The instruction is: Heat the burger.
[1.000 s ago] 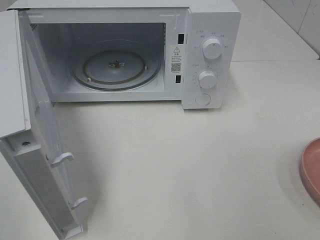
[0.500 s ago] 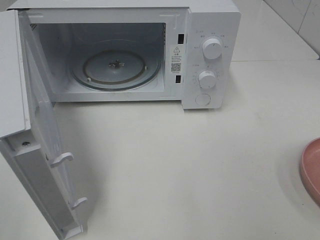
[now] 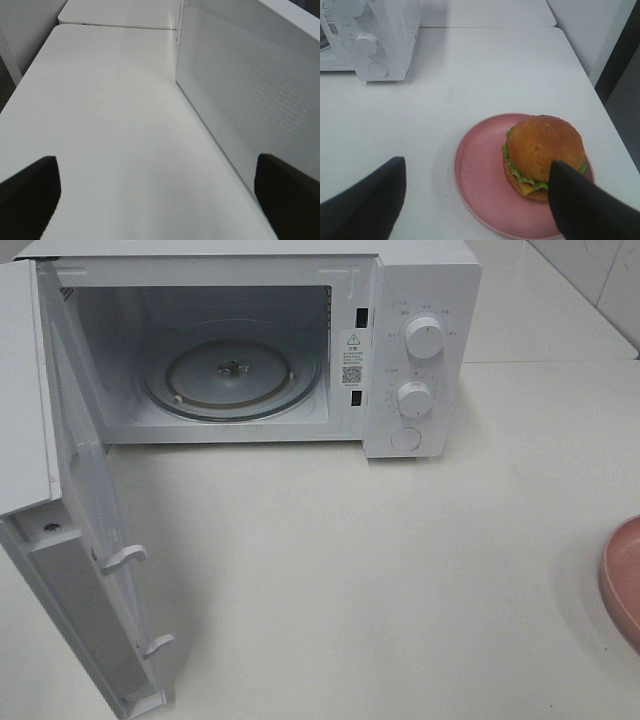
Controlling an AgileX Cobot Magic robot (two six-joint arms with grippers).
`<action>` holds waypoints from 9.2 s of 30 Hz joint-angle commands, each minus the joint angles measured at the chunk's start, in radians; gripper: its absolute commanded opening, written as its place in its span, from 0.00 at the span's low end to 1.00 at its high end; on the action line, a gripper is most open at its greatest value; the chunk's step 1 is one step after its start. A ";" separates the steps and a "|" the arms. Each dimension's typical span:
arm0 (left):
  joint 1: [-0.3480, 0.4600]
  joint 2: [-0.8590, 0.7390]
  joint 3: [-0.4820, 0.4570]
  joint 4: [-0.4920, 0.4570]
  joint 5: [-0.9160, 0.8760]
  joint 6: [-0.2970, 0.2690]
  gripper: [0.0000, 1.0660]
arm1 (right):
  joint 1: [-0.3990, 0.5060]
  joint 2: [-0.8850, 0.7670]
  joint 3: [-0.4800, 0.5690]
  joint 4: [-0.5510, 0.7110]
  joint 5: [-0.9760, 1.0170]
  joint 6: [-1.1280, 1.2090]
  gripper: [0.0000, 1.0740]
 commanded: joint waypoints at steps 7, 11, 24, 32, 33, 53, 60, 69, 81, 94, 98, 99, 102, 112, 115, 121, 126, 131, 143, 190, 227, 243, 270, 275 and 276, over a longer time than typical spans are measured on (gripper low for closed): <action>0.002 -0.018 0.003 -0.007 -0.005 0.000 0.92 | -0.005 -0.024 0.002 0.000 -0.014 -0.008 0.71; 0.002 -0.018 0.003 -0.007 -0.005 0.000 0.92 | -0.005 -0.024 0.002 0.000 -0.014 -0.008 0.71; 0.002 -0.018 0.003 -0.007 -0.005 0.000 0.92 | -0.005 -0.024 0.002 0.000 -0.014 -0.008 0.71; 0.002 -0.015 -0.012 -0.006 -0.026 -0.004 0.86 | -0.005 -0.024 0.002 0.000 -0.014 -0.008 0.71; 0.002 -0.015 -0.012 -0.006 -0.026 -0.004 0.86 | -0.005 -0.024 0.002 0.000 -0.014 -0.008 0.71; 0.002 0.287 0.007 0.007 -0.313 0.005 0.00 | -0.005 -0.024 0.002 0.000 -0.014 -0.008 0.71; 0.002 0.356 0.163 0.000 -0.707 0.007 0.00 | -0.005 -0.024 0.002 0.000 -0.014 -0.008 0.71; 0.002 0.529 0.330 0.000 -1.194 -0.004 0.00 | -0.005 -0.024 0.002 0.000 -0.014 -0.008 0.71; -0.001 0.820 0.374 0.143 -1.508 -0.051 0.00 | -0.005 -0.024 0.002 0.000 -0.014 -0.008 0.71; -0.001 1.189 0.374 0.595 -1.914 -0.275 0.00 | -0.005 -0.024 0.002 0.000 -0.014 -0.008 0.71; -0.015 1.290 0.354 0.590 -1.977 -0.292 0.00 | -0.005 -0.024 0.002 0.000 -0.014 -0.008 0.71; -0.015 1.290 0.354 0.590 -1.977 -0.292 0.00 | -0.005 -0.024 0.002 0.000 -0.014 -0.008 0.71; -0.080 1.344 0.327 0.556 -1.966 -0.285 0.00 | -0.005 -0.024 0.002 0.000 -0.014 -0.008 0.71; -0.326 1.489 0.230 0.256 -1.954 -0.154 0.00 | -0.005 -0.024 0.002 0.000 -0.014 -0.008 0.71; -0.380 1.531 0.199 0.231 -1.956 -0.154 0.00 | -0.005 -0.024 0.002 0.000 -0.014 -0.008 0.71; -0.482 1.611 0.113 0.199 -1.954 -0.154 0.00 | -0.005 -0.024 0.002 0.000 -0.014 -0.008 0.71; -0.546 1.671 0.049 0.149 -1.953 -0.154 0.00 | -0.005 -0.024 0.002 0.000 -0.014 -0.008 0.71; -0.595 1.718 -0.014 0.125 -1.950 -0.154 0.00 | -0.005 -0.024 0.002 0.000 -0.014 -0.008 0.71; -0.681 1.845 -0.241 0.081 -1.842 -0.154 0.00 | -0.005 -0.024 0.002 0.000 -0.014 -0.008 0.71; -0.795 1.843 -0.484 0.063 -1.397 -0.162 0.12 | -0.005 -0.024 0.002 0.000 -0.014 -0.008 0.71; -0.527 1.233 -0.356 0.056 -0.014 -0.196 0.93 | -0.005 -0.024 0.002 0.000 -0.014 -0.008 0.71; -0.132 0.908 -0.167 0.056 0.114 -0.060 0.92 | -0.005 -0.024 0.002 0.000 -0.014 -0.008 0.71; -0.129 0.307 0.002 0.025 -0.004 -0.023 0.92 | -0.005 -0.024 0.002 0.000 -0.014 -0.008 0.71; -0.072 0.161 0.002 0.026 -0.004 -0.023 0.92 | -0.005 -0.024 0.002 0.000 -0.014 -0.008 0.71; -0.072 0.161 0.002 0.026 -0.004 -0.023 0.92 | -0.005 -0.024 0.002 0.000 -0.014 -0.008 0.71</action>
